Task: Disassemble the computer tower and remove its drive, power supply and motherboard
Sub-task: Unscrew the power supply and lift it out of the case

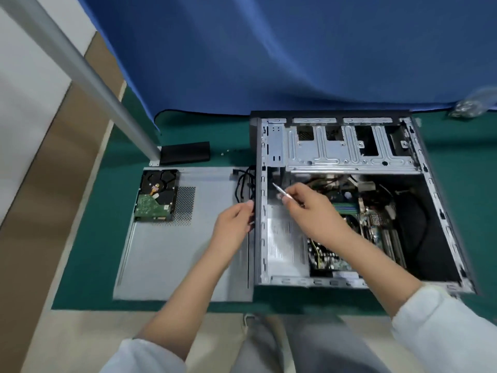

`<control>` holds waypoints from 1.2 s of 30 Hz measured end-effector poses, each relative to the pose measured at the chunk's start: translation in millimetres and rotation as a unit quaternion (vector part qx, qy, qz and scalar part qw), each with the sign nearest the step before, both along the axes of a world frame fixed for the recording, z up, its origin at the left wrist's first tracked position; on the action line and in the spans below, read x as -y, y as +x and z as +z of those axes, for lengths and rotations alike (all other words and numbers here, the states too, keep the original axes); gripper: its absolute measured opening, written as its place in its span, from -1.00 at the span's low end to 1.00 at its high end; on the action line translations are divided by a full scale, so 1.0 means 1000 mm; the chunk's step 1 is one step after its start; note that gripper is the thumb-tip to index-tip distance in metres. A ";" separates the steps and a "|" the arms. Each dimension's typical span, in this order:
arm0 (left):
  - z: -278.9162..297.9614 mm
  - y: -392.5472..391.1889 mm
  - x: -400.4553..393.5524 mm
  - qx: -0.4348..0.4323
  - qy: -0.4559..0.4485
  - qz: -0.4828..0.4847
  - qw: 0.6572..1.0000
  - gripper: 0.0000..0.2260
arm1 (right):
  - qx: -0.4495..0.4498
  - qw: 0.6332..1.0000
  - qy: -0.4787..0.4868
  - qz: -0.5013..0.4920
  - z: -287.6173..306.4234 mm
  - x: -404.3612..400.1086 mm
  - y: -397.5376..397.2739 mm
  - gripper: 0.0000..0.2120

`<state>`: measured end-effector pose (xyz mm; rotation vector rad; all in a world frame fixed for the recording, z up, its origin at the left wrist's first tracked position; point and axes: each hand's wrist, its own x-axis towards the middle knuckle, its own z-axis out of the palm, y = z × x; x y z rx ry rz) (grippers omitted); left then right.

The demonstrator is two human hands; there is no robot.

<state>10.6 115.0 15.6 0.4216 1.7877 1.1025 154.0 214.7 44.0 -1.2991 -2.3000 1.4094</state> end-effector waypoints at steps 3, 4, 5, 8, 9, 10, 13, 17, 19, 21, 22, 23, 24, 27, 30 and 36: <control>0.004 0.022 0.020 -0.024 -0.001 0.006 1.000 -0.66 | -0.012 0.998 -0.050 -0.034 -0.002 0.038 0.017 -0.90; 0.004 0.028 0.026 -0.028 0.000 0.008 1.000 -0.63 | -0.012 0.997 -0.067 -0.039 -0.003 0.048 0.022 -0.88; 0.003 0.032 0.032 -0.032 0.001 0.006 0.999 -0.61 | -0.015 0.995 -0.088 -0.048 -0.004 0.057 0.026 -0.86; 0.004 0.040 0.049 -0.044 -0.005 -0.003 0.999 -0.59 | -0.017 0.990 -0.118 -0.081 -0.009 0.077 0.037 -0.83; 0.004 0.041 0.054 -0.044 -0.006 -0.001 0.999 -0.59 | -0.014 0.990 -0.111 -0.089 -0.009 0.082 0.040 -0.84; 0.005 0.043 0.058 -0.044 -0.005 0.001 0.999 -0.60 | -0.017 0.989 -0.106 -0.098 -0.009 0.085 0.041 -0.85; 0.008 0.051 0.069 -0.046 -0.009 0.007 0.999 -0.60 | -0.042 0.985 -0.118 -0.122 -0.006 0.094 0.045 -0.90; 0.011 0.062 0.085 -0.040 -0.014 0.027 0.999 -0.60 | -0.068 0.981 -0.141 -0.116 -0.002 0.110 0.049 -0.92; 0.013 0.067 0.093 -0.006 -0.016 0.041 0.999 -0.60 | -0.082 0.974 -0.176 -0.117 0.000 0.118 0.053 -0.92; 0.015 0.075 0.103 0.044 -0.003 0.082 0.996 -0.64 | -0.108 0.956 -0.239 -0.134 0.001 0.124 0.059 -0.93; 0.015 0.080 0.107 0.060 0.005 0.104 0.993 -0.70 | -0.115 0.947 -0.262 -0.143 0.001 0.127 0.062 -0.94; 0.016 0.084 0.111 0.066 0.005 0.118 0.991 -0.77 | -0.114 0.944 -0.271 -0.149 0.001 0.130 0.065 -0.95; 0.015 0.089 0.115 0.070 0.001 0.123 0.990 -0.83 | -0.111 0.944 -0.272 -0.152 0.001 0.132 0.068 -0.96; 0.015 0.103 0.117 0.123 -0.012 0.090 0.988 -0.92 | -0.120 0.937 -0.284 -0.165 0.000 0.139 0.076 -0.97; 0.013 0.111 0.109 0.151 -0.022 0.025 0.988 -0.89 | -0.114 0.925 -0.319 -0.174 0.002 0.140 0.081 -0.96; 0.011 0.121 0.092 0.184 -0.038 -0.027 0.982 -0.89 | -0.026 0.921 -0.366 -0.130 -0.002 0.138 0.088 -0.90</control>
